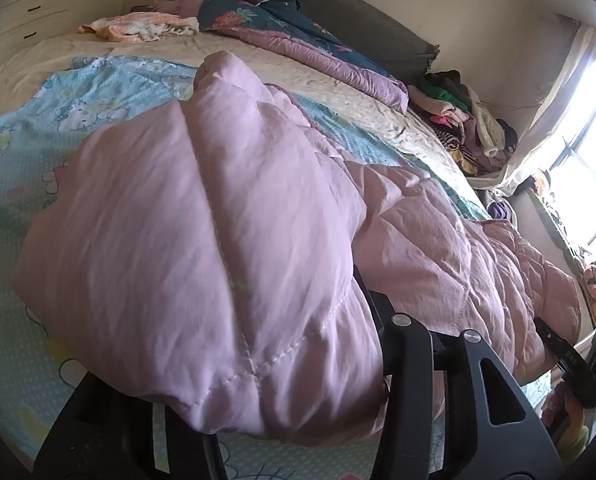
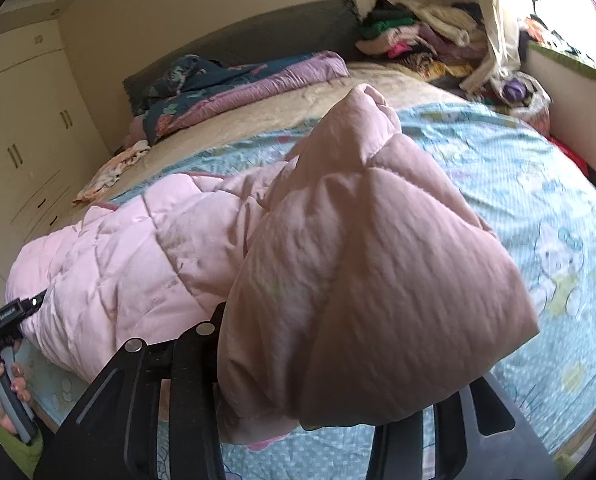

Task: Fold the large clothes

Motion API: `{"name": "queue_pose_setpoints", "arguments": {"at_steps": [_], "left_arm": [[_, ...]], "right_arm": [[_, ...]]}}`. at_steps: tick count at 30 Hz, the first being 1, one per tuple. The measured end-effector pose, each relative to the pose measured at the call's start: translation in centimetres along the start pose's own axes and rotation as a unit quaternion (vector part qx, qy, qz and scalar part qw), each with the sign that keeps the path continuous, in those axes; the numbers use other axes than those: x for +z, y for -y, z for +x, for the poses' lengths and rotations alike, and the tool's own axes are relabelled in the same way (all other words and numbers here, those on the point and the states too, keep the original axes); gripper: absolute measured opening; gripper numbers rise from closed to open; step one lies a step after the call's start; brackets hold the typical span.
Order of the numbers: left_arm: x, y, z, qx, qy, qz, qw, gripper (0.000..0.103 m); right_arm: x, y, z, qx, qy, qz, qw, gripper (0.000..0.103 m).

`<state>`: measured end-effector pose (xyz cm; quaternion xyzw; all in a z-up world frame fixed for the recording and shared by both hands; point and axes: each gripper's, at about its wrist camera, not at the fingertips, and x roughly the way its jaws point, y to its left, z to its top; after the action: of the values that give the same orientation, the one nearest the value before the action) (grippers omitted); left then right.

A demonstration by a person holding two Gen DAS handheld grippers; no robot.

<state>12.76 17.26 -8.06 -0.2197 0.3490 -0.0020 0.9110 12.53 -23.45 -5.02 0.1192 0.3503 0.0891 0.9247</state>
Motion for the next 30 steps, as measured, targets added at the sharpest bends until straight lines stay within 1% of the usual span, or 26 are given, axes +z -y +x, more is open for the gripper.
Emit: {"name": "queue_pose_setpoints", "arguments": {"at_steps": [6,12,20,23,24,25,28,30], "left_arm": [[-0.3,-0.1,0.4,0.004,-0.005,-0.007,1.0,0.04],[-0.4,-0.1,0.7,0.008,-0.01,-0.01,0.9999,0.042],[-0.6,-0.2,1.0,0.013,-0.015,-0.014,0.9997,0.044],[-0.6,-0.4,0.9,0.012,-0.019,-0.02,0.9995,0.048],[-0.6,-0.5,0.8,0.013,-0.02,-0.022,0.9995,0.051],[-0.7,-0.5,0.7,0.014,-0.02,-0.023,0.9994,0.053],[-0.7,-0.9,0.2,0.015,-0.027,-0.031,0.9991,0.062],[-0.7,-0.9,-0.2,0.018,-0.029,-0.029,0.999,0.067]], "right_arm": [[-0.5,0.6,1.6,-0.015,-0.022,0.021,0.999,0.044],[-1.4,1.3,3.1,-0.021,-0.044,0.044,0.998,0.05],[-1.7,2.0,3.4,-0.012,-0.056,0.069,0.996,0.06],[-1.8,2.5,3.1,-0.011,-0.062,0.082,0.995,0.071],[-1.9,2.6,2.8,-0.011,-0.063,0.088,0.994,0.077],[-2.0,2.8,2.6,-0.01,-0.064,0.093,0.994,0.08],[-2.4,3.3,1.8,-0.009,-0.064,0.101,0.993,0.088],[-2.5,3.3,1.1,-0.011,-0.061,0.1,0.993,0.09]]}}
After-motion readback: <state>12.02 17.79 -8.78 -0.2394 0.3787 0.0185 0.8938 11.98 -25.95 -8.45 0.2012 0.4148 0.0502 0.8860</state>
